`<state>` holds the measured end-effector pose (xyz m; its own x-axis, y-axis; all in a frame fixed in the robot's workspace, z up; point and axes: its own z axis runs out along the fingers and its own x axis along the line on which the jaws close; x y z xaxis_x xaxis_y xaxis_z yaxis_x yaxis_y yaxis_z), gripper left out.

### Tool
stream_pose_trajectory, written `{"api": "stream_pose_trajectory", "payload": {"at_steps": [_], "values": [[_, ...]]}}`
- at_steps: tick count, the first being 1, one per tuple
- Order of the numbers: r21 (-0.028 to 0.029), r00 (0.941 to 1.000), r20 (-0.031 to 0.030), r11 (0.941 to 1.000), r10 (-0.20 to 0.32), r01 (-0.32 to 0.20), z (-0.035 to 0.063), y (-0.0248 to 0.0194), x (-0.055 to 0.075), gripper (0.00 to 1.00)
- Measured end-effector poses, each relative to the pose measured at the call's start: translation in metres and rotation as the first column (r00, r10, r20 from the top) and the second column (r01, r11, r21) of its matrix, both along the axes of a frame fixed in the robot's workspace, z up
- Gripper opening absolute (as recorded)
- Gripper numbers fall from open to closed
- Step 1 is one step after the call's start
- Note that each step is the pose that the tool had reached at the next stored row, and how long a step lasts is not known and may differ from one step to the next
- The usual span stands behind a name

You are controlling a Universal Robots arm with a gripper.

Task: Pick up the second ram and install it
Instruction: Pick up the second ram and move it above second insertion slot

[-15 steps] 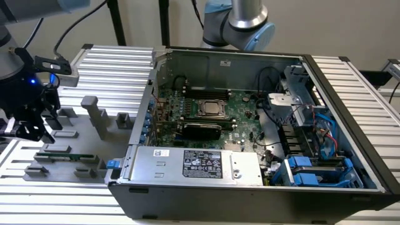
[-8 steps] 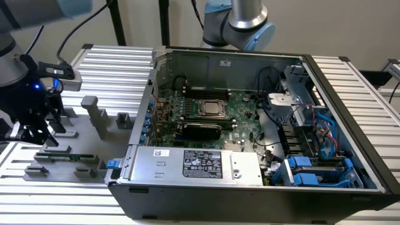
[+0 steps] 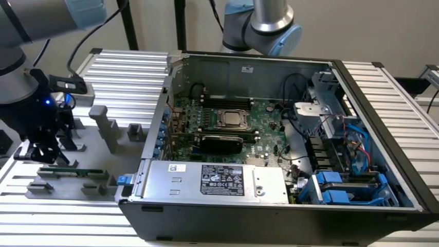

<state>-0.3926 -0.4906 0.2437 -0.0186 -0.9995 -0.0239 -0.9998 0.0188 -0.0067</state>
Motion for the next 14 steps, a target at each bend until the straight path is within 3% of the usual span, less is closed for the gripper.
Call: {"api": "stream_pose_trajectory", "payload": {"at_steps": [8,14], "values": [[0.0000,1.0000,0.0009,1.0000,0.000,0.000,-0.0146,-0.0071,0.000,0.42],[-0.0001,1.0000,0.0009,1.0000,0.000,0.000,-0.0255,-0.0085,0.000,0.42]]}}
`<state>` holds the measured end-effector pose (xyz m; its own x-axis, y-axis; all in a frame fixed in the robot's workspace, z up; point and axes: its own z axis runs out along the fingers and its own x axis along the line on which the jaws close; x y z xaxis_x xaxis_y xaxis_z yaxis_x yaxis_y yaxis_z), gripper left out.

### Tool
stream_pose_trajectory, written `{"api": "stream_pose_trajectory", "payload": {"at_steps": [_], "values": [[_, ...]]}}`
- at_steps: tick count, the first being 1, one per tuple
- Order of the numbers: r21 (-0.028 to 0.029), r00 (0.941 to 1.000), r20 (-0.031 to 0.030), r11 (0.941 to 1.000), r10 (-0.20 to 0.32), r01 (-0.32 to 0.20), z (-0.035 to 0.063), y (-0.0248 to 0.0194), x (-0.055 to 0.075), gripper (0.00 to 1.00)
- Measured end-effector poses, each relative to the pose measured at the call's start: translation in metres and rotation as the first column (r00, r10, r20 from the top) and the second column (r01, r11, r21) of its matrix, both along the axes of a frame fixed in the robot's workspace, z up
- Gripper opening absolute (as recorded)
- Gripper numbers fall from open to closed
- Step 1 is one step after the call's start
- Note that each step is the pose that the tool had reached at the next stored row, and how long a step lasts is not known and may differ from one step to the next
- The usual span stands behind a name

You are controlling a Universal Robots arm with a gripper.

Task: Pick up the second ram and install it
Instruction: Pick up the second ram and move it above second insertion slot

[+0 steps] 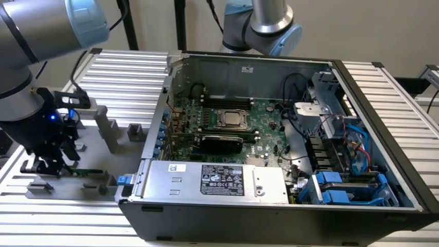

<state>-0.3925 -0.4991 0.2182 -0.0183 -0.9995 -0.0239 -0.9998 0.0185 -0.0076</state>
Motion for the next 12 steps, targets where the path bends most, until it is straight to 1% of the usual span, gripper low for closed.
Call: {"api": "stream_pose_trajectory", "payload": {"at_steps": [10,12], "values": [[0.0000,0.9999,-0.0001,0.9999,0.014,-0.014,-0.0181,0.0001,0.000,0.42],[-0.0019,0.9999,-0.0001,0.9999,0.015,-0.015,-0.0214,0.0005,0.000,0.42]]}}
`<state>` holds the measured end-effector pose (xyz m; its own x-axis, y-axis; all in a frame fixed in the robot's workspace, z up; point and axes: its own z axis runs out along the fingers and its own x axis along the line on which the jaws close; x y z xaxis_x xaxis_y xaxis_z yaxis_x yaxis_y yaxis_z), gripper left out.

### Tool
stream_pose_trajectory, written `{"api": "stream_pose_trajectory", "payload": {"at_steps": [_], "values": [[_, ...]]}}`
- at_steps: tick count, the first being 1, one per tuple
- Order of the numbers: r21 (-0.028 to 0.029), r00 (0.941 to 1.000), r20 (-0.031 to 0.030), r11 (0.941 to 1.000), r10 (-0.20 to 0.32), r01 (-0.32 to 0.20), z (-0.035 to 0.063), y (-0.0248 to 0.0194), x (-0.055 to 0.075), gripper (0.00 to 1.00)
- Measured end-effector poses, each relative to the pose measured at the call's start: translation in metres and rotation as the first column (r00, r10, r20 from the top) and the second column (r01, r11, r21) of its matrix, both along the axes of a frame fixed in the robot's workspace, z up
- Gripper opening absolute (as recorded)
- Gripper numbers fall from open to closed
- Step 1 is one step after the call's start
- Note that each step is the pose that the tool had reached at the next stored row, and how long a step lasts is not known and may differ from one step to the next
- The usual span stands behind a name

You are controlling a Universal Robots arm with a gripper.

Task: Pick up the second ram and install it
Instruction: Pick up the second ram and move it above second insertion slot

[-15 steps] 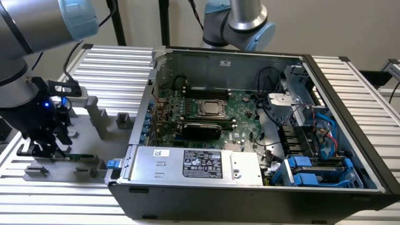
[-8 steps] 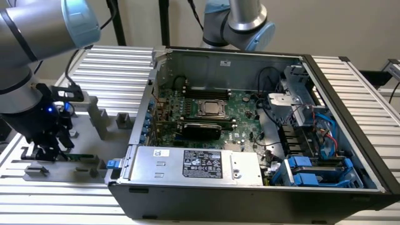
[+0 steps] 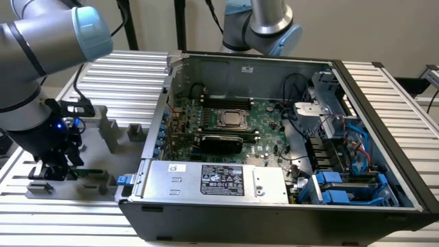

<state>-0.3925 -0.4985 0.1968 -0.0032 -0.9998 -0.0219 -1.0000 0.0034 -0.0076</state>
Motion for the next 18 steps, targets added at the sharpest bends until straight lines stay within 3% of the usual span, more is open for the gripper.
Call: {"api": "stream_pose_trajectory", "payload": {"at_steps": [6,13,14,16,18], "values": [[-0.0075,1.0000,-0.0002,1.0000,0.001,-0.001,-0.0020,0.0022,0.0000,0.42],[-0.0244,1.0000,-0.0004,0.9997,0.002,-0.002,-0.0023,0.0022,0.0000,0.40],[-0.0263,1.0000,-0.0005,0.9997,0.002,-0.002,-0.0023,0.0022,0.0000,0.33],[-0.0294,1.0000,-0.0005,0.9996,0.002,-0.002,-0.0024,0.0022,0.0000,0.33],[-0.0319,1.0000,-0.0005,0.9995,0.002,-0.002,-0.0025,0.0022,0.0000,0.24]]}}
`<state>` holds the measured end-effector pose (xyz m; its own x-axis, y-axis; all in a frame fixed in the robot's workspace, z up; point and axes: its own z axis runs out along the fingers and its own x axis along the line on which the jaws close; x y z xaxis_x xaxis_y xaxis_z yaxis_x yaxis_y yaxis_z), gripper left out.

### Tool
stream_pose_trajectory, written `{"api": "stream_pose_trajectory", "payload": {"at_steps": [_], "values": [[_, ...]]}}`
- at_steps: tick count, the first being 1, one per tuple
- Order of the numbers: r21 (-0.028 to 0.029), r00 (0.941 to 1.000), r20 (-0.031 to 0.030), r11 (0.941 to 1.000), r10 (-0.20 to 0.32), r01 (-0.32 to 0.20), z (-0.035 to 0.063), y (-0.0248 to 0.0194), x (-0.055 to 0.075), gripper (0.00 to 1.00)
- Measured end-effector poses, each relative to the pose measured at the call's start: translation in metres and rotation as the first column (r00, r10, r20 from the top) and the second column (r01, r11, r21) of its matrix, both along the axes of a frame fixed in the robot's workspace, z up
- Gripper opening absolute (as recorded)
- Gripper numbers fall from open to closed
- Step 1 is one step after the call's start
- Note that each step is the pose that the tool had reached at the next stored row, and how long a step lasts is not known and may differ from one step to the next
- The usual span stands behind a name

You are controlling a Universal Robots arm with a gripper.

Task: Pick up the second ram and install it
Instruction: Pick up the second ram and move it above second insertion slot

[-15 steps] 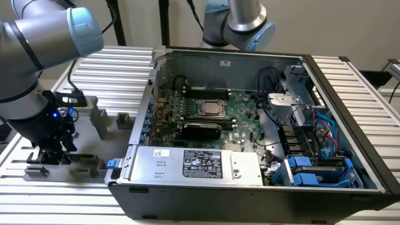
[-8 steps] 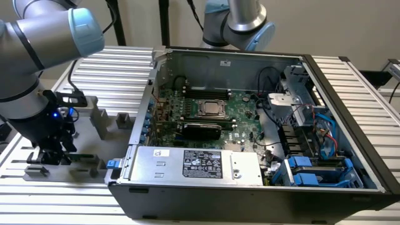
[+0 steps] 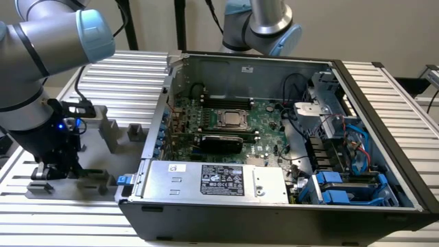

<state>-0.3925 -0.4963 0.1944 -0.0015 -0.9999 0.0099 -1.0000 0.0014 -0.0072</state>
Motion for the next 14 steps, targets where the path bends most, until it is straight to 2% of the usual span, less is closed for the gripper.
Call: {"api": "stream_pose_trajectory", "payload": {"at_steps": [2,3,9,11,14], "values": [[-0.0019,1.0000,-0.0001,1.0000,0.000,0.000,0.0000,0.0000,0.0000,0.24],[-0.0022,1.0000,0.0000,1.0000,0.000,0.000,0.0000,0.0000,0.0000,0.18],[-0.0024,1.0000,0.0001,1.0000,0.000,0.000,0.0000,0.0000,0.0000,0.18],[-0.0024,1.0000,0.0000,1.0000,0.000,0.000,0.0000,0.0000,0.0000,0.13],[-0.0024,1.0000,0.0001,1.0000,0.000,0.000,0.0000,0.0000,0.0000,0.13]]}}
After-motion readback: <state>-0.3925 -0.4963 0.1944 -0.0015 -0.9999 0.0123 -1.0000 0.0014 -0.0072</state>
